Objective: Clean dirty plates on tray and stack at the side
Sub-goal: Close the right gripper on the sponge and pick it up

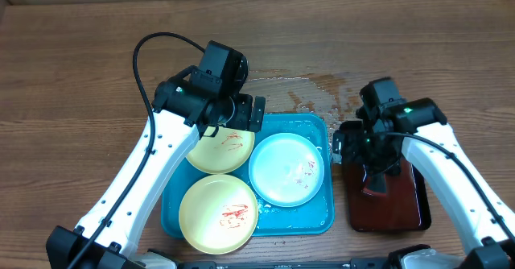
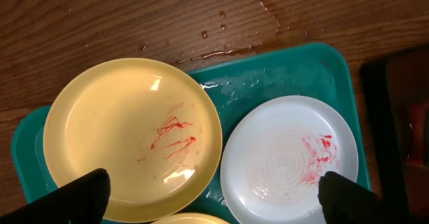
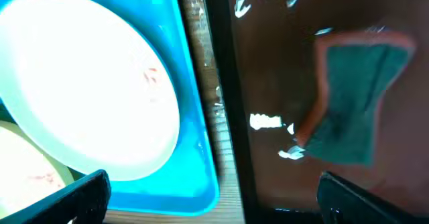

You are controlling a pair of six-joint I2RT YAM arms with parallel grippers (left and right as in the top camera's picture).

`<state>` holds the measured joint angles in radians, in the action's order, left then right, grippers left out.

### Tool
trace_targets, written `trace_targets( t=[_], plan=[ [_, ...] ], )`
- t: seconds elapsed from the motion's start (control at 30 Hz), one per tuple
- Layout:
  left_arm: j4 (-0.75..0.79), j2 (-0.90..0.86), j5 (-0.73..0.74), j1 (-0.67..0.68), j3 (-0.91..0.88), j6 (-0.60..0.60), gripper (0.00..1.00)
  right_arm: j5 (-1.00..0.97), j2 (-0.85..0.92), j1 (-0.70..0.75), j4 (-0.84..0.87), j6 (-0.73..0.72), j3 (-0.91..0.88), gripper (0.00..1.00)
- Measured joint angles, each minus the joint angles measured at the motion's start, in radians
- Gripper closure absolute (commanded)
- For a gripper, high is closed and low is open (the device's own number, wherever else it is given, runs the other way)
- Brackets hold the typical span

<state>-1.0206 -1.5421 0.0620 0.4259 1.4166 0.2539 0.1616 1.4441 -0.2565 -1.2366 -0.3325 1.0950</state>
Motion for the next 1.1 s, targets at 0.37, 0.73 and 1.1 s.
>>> trace_targets(
  t=[0.37,0.73,1.1],
  plan=[
    [0.020,0.000,0.000,0.000,0.000,-0.064,0.00,-0.198,-0.002,0.034,-0.063,-0.214,-0.076,0.00],
    [0.031,0.000,0.000,0.000,0.000,-0.078,0.00,-0.189,-0.002,0.045,0.087,-0.312,-0.247,0.00],
    [0.029,0.000,0.000,0.000,0.000,-0.079,0.00,-0.142,-0.001,0.198,0.254,-0.318,-0.352,0.00]
  ],
)
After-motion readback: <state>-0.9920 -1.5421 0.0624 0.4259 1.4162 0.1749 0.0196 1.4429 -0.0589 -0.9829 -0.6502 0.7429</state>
